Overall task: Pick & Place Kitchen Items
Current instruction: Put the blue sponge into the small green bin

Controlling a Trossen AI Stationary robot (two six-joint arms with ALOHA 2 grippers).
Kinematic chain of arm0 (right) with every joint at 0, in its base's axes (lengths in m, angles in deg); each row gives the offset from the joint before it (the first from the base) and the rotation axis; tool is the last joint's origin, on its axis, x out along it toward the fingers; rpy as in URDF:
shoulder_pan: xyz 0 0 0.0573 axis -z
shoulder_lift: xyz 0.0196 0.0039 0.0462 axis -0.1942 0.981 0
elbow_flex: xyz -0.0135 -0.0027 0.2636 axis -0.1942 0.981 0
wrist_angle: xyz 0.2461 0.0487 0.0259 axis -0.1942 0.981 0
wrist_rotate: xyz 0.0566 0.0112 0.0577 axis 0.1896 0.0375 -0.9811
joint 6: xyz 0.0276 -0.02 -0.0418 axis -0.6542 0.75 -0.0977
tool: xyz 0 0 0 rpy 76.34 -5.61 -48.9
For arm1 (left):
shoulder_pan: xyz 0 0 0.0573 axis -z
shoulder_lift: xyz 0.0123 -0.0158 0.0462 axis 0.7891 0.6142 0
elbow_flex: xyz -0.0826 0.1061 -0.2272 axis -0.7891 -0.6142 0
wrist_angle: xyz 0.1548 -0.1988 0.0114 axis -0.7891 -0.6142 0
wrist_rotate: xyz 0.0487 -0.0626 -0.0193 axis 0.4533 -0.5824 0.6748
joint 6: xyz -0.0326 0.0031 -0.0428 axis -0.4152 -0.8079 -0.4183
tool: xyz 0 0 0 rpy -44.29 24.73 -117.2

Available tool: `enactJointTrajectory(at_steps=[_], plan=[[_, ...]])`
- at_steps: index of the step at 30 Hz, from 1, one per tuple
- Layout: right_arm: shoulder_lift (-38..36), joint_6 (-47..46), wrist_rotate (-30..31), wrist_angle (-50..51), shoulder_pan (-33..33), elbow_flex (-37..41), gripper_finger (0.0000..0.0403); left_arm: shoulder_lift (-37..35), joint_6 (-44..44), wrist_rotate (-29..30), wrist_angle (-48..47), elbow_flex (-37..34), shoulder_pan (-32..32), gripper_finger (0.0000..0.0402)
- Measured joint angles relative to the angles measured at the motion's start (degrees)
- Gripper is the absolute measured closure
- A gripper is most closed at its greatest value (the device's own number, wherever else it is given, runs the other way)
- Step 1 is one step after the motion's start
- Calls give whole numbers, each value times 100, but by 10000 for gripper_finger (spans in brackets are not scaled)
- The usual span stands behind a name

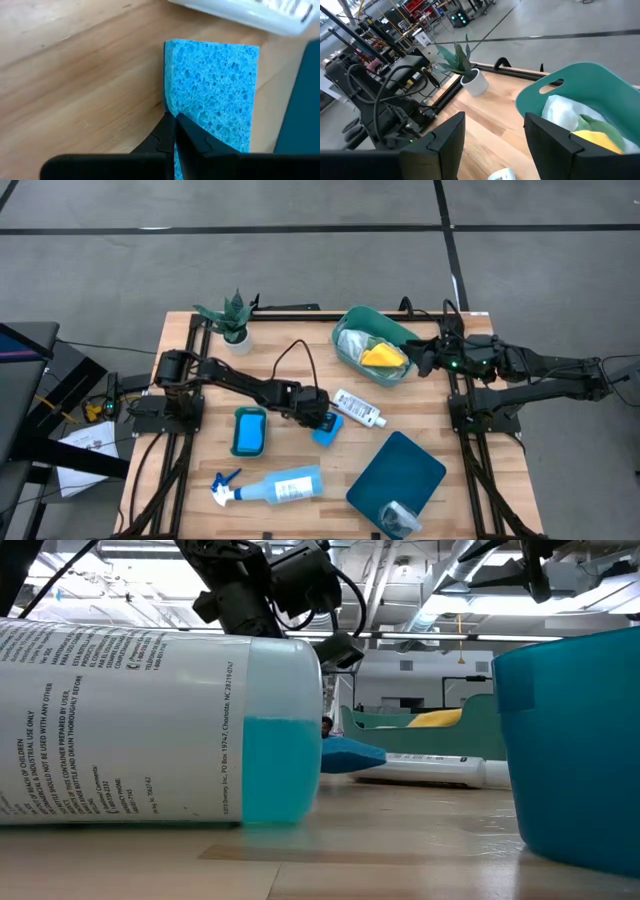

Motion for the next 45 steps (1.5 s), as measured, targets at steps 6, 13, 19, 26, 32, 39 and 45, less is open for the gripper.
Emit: enactJointTrajectory(at_steps=[6,13,19,26,32,39,45], plan=[[0,178,3,-10,0,0,207,0,-619,380,-2,0,108,401],[0,228,-11,-20,2,0,207,0,-1511,932,-4,0,326,401],[0,386,-161,-21,2,0,207,-13,-2308,1439,-238,0,591,401],[0,501,-492,-26,7,0,207,-15,-2953,1643,-501,18,828,401],[-4,489,-592,-34,7,0,207,-296,-3047,1846,-1106,131,904,401],[0,485,-588,-248,44,0,207,-952,-2881,2099,-1988,142,879,401],[4,507,-466,-475,53,0,207,-1008,-2852,2245,-2125,140,858,401]])
